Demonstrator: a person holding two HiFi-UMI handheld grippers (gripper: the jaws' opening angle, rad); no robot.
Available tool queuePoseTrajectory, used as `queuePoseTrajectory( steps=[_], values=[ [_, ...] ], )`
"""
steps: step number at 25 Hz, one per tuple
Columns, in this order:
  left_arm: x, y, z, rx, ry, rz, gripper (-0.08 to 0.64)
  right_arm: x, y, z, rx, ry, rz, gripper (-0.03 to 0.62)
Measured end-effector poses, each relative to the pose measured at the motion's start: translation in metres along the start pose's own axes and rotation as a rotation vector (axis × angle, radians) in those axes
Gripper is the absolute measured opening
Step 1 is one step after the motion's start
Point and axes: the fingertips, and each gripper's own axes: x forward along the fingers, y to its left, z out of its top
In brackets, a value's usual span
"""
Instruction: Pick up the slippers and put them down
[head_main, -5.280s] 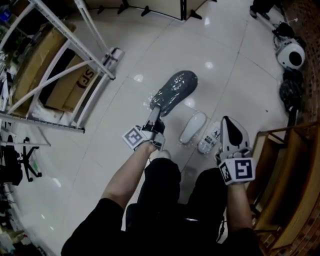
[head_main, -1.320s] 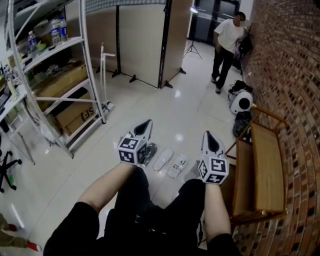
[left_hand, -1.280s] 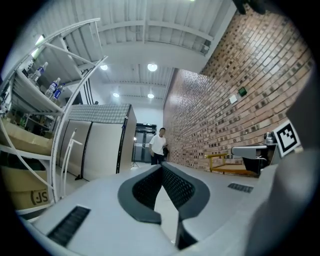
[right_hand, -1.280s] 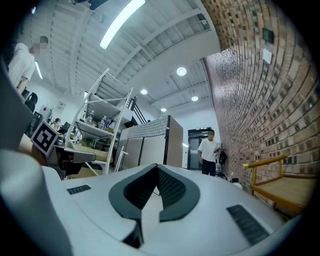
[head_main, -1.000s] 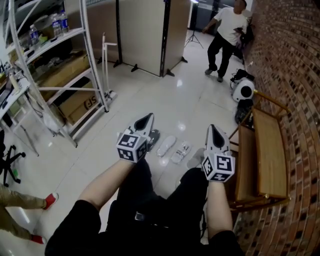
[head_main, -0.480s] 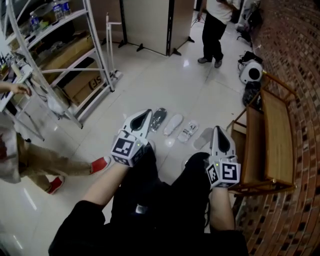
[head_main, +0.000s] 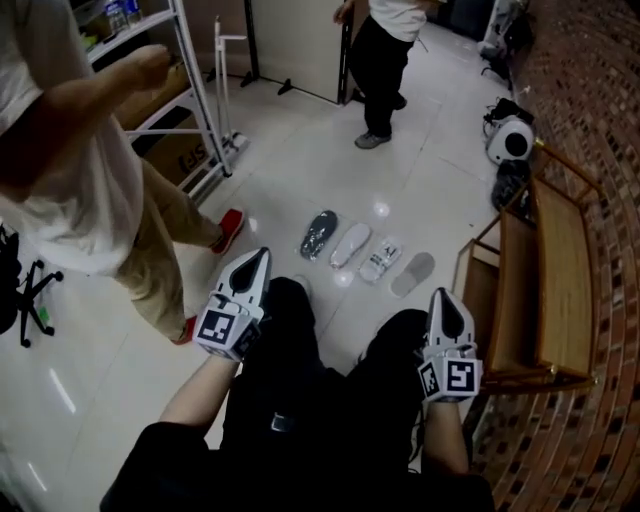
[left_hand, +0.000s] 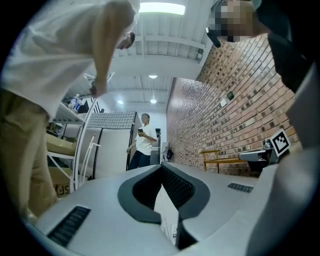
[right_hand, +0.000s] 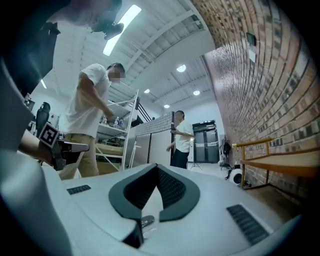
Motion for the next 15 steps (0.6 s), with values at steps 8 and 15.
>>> queuePoseTrajectory(
  steps=[8, 15],
  values=[
    [0.005, -0.012, -0.004, -0.003, 0.005, -0.022, 0.000, -0.007, -0.004, 0.002, 0.020, -0.021, 0.008, 0.008],
    [0.007, -0.018, 0.000, 0.031, 0.003, -0.041, 0.000, -0.008, -0.004, -0.007, 0.056, 0.003, -0.022, 0.006]
  ],
)
